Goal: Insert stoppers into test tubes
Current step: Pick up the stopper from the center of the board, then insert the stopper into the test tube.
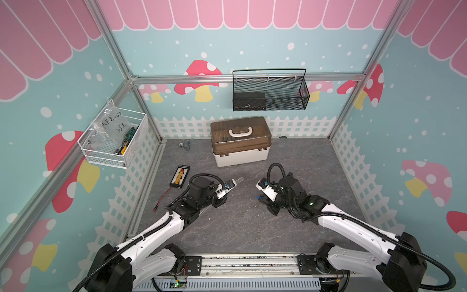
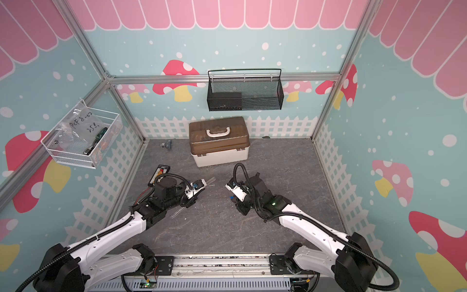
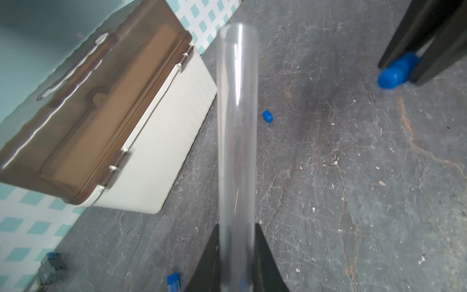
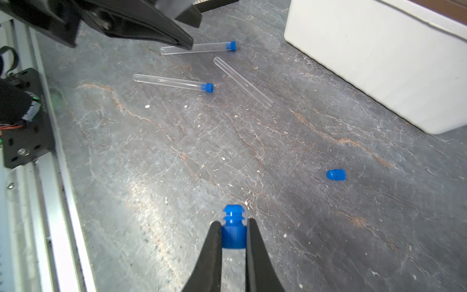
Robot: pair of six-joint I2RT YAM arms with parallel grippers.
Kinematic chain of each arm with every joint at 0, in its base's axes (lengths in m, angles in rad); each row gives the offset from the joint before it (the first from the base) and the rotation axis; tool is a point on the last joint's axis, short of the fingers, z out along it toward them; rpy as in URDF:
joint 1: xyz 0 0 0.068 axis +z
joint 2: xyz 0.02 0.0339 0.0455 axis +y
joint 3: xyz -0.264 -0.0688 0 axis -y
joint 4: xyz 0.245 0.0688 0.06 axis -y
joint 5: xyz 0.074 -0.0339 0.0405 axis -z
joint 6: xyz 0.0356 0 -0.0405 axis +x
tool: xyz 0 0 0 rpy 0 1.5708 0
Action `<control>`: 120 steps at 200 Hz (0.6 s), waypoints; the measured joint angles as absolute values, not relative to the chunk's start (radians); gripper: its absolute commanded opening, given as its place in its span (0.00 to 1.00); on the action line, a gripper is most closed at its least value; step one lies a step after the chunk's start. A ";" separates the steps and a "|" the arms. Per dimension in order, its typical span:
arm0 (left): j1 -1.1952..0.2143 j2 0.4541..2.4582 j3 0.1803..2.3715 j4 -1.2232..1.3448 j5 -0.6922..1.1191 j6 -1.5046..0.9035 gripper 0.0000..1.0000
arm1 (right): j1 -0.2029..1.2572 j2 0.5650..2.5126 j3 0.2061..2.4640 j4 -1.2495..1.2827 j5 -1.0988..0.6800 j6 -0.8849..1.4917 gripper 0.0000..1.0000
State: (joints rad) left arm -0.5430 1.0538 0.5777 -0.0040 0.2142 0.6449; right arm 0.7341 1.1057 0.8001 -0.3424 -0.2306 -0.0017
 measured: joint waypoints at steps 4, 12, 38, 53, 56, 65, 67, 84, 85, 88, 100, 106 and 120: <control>-0.546 1.052 0.576 -0.003 0.218 0.670 0.00 | 0.734 1.100 0.818 -0.372 -0.238 -0.006 0.13; -0.553 1.046 0.571 -0.002 0.223 0.710 0.00 | 0.734 1.095 0.854 -0.427 -0.253 -0.013 0.13; -0.587 1.032 0.543 -0.005 0.237 0.827 0.00 | 0.734 1.085 0.958 -0.577 -0.302 -0.047 0.13; -0.608 1.028 0.530 -0.010 0.244 0.887 0.00 | 0.734 1.087 1.001 -0.646 -0.328 -0.071 0.12; -0.612 1.026 0.528 -0.011 0.246 0.899 0.00 | 0.734 1.087 1.008 -0.658 -0.334 -0.076 0.12; -0.627 1.022 0.520 -0.011 0.246 0.931 0.00 | 0.734 1.093 1.030 -0.690 -0.352 -0.087 0.12; -0.630 1.021 0.519 -0.011 0.247 0.936 0.00 | 0.734 1.096 1.035 -0.697 -0.355 -0.090 0.12; -0.658 1.017 0.510 -0.013 0.246 0.982 0.00 | 0.734 1.126 1.074 -0.734 -0.389 -0.106 0.12; -0.660 1.017 0.509 -0.013 0.246 0.986 0.00 | 0.734 1.129 1.076 -0.736 -0.391 -0.106 0.12; -0.664 1.016 0.508 -0.014 0.246 0.992 0.00 | 0.734 1.134 1.081 -0.739 -0.396 -0.109 0.12; -0.677 1.013 0.502 -0.014 0.245 1.015 0.00 | 0.734 1.159 1.096 -0.750 -0.414 -0.117 0.12; -0.682 1.011 0.500 -0.014 0.245 1.023 0.00 | 0.734 1.169 1.101 -0.754 -0.421 -0.121 0.11; -0.691 1.010 0.496 -0.015 0.243 1.038 0.00 | 0.735 1.188 1.110 -0.765 -0.437 -0.128 0.11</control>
